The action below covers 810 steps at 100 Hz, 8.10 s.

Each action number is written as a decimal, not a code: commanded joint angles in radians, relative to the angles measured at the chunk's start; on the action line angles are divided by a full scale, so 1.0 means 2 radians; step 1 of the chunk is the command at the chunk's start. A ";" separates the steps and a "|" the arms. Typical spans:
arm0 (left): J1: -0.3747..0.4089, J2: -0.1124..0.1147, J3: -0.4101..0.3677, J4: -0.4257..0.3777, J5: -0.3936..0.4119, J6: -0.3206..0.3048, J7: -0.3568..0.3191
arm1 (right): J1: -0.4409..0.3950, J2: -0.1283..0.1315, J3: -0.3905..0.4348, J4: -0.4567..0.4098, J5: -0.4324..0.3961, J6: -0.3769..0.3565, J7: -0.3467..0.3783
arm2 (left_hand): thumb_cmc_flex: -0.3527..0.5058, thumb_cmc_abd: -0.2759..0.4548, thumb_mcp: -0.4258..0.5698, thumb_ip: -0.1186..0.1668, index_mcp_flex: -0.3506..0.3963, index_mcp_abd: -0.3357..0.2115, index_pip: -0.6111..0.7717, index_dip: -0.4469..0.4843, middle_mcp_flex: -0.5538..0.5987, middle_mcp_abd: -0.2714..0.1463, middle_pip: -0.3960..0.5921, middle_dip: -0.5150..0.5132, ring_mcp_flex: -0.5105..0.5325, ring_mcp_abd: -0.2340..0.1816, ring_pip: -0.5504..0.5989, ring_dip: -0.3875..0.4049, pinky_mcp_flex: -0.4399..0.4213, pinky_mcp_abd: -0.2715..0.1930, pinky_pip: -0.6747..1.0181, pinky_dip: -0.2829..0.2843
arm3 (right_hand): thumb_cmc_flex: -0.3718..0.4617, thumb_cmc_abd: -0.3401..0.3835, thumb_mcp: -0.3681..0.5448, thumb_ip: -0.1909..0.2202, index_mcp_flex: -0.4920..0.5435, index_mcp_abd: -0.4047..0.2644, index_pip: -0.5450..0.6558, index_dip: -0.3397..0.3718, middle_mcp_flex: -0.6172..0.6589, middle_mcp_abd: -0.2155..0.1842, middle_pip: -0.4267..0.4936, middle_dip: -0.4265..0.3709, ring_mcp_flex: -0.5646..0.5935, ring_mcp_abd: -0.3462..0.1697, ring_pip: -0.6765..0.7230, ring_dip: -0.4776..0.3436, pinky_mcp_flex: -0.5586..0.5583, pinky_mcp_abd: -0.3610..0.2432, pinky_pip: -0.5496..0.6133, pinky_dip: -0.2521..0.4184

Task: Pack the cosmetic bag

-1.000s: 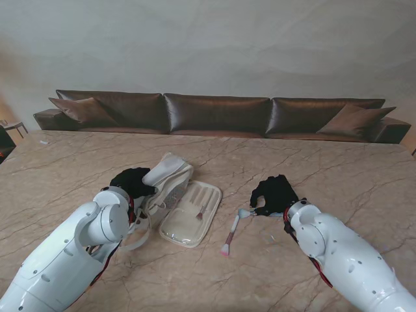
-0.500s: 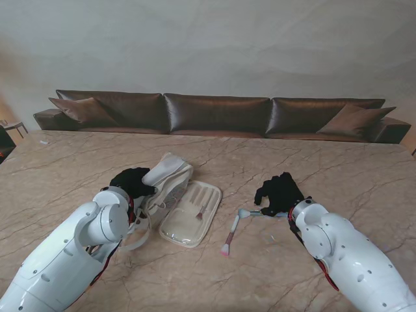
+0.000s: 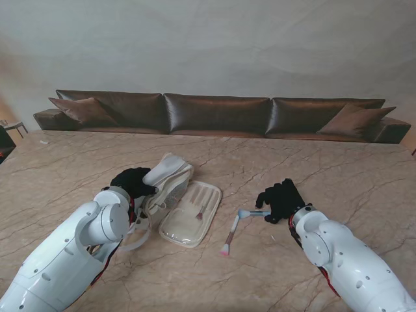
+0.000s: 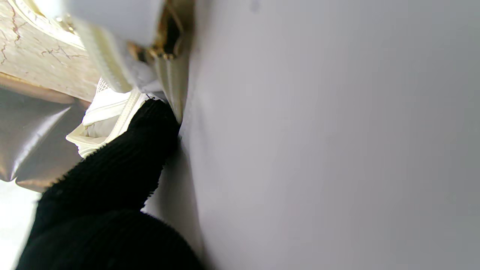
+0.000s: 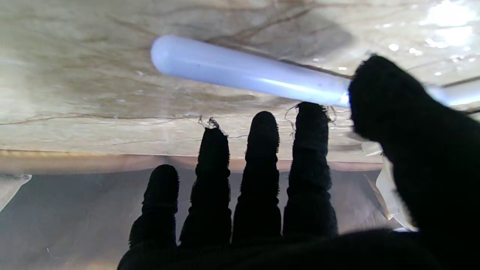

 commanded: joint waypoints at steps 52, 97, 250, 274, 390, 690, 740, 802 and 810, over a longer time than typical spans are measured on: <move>0.001 -0.004 0.001 -0.001 -0.004 0.000 0.001 | 0.008 0.000 -0.026 0.030 -0.013 0.015 -0.030 | 0.060 0.057 0.036 0.003 0.010 -0.082 0.053 0.005 0.015 -0.057 0.037 0.009 0.011 -0.008 0.013 0.002 0.000 0.000 0.034 0.005 | 0.067 -0.047 -0.002 -0.108 0.086 -0.095 0.144 -0.096 0.062 -0.018 0.007 0.013 0.050 -0.001 0.004 0.009 0.021 0.014 0.026 -0.011; 0.001 -0.004 0.000 -0.002 -0.004 0.000 0.000 | 0.014 0.003 -0.043 0.043 -0.022 0.014 -0.034 | 0.059 0.057 0.038 0.003 0.009 -0.082 0.053 0.005 0.015 -0.057 0.037 0.009 0.011 -0.008 0.013 0.001 0.001 0.000 0.034 0.004 | 0.064 -0.008 -0.012 -0.099 0.142 -0.080 0.184 -0.148 0.110 -0.026 0.021 0.026 0.080 0.001 0.016 0.014 0.034 0.016 0.031 -0.009; 0.003 -0.004 0.003 -0.001 -0.007 0.002 0.002 | -0.009 0.002 0.008 -0.021 -0.027 -0.028 -0.012 | 0.059 0.057 0.038 0.002 0.010 -0.082 0.054 0.006 0.015 -0.058 0.038 0.010 0.009 -0.008 0.011 -0.001 -0.002 0.000 0.032 0.004 | 0.023 0.095 0.057 -0.032 0.108 -0.141 0.116 0.198 0.090 -0.035 0.031 0.121 0.051 -0.010 0.024 0.039 0.027 -0.008 0.035 -0.002; 0.000 -0.003 0.003 -0.001 -0.004 -0.006 -0.004 | 0.005 -0.009 0.003 -0.021 0.027 -0.051 -0.008 | 0.059 0.057 0.038 0.002 0.011 -0.084 0.054 0.007 0.015 -0.059 0.038 0.010 0.009 -0.008 0.011 -0.001 -0.002 0.000 0.032 0.004 | 0.020 0.099 0.055 -0.033 0.105 -0.136 0.111 0.198 0.088 -0.034 0.028 0.120 0.049 -0.011 0.020 0.037 0.025 -0.009 0.032 -0.003; -0.009 -0.002 -0.013 0.006 -0.053 -0.045 -0.025 | 0.240 -0.167 -0.271 0.290 0.302 -0.249 -0.084 | 0.063 0.061 0.046 -0.006 0.026 -0.067 0.054 0.032 0.018 -0.009 -0.119 -0.156 -0.004 0.034 -0.101 -0.049 -0.035 0.031 -0.034 0.004 | 0.025 0.108 0.045 -0.049 0.093 -0.116 0.110 0.181 0.071 -0.028 0.018 0.116 -0.017 -0.013 0.013 0.033 -0.014 -0.033 0.011 -0.006; -0.052 -0.014 -0.048 0.052 -0.255 0.033 -0.080 | 0.273 -0.246 -0.299 0.474 0.325 -0.377 -0.102 | 0.076 0.068 0.027 0.001 0.027 -0.061 0.043 0.050 0.003 0.018 -0.167 -0.218 -0.025 0.044 -0.131 -0.074 -0.061 0.034 -0.037 0.030 | 0.057 0.141 0.026 -0.076 0.071 -0.118 0.125 0.174 -0.043 -0.023 0.035 0.084 -0.113 -0.029 0.032 0.007 -0.024 -0.036 -0.090 0.038; -0.057 -0.011 -0.052 0.060 -0.264 0.040 -0.095 | 0.263 -0.246 -0.296 0.474 0.336 -0.391 -0.078 | 0.077 0.069 0.024 0.002 0.026 -0.060 0.042 0.051 0.002 0.020 -0.167 -0.215 -0.027 0.046 -0.130 -0.074 -0.063 0.034 -0.037 0.032 | 0.057 0.139 0.028 -0.076 0.077 -0.111 0.124 0.170 -0.056 -0.021 0.035 0.077 -0.125 -0.029 0.032 0.006 -0.029 -0.038 -0.095 0.032; -0.058 -0.012 -0.050 0.061 -0.265 0.036 -0.094 | 0.260 -0.238 -0.289 0.474 0.341 -0.383 -0.066 | 0.079 0.070 0.021 0.003 0.026 -0.059 0.042 0.051 0.002 0.020 -0.166 -0.214 -0.027 0.047 -0.129 -0.074 -0.064 0.035 -0.038 0.034 | 0.063 0.138 0.028 -0.076 0.074 -0.120 0.125 0.173 -0.059 -0.021 0.040 0.072 -0.125 -0.031 0.034 0.006 -0.028 -0.038 -0.094 0.036; -0.058 -0.012 -0.050 0.061 -0.265 0.037 -0.093 | 0.258 -0.240 -0.285 0.474 0.345 -0.387 -0.064 | 0.079 0.070 0.021 0.003 0.026 -0.060 0.042 0.051 0.002 0.020 -0.166 -0.214 -0.027 0.046 -0.129 -0.074 -0.064 0.035 -0.038 0.034 | 0.063 0.138 0.028 -0.076 0.075 -0.117 0.125 0.173 -0.060 -0.021 0.040 0.073 -0.125 -0.031 0.034 0.006 -0.028 -0.038 -0.094 0.037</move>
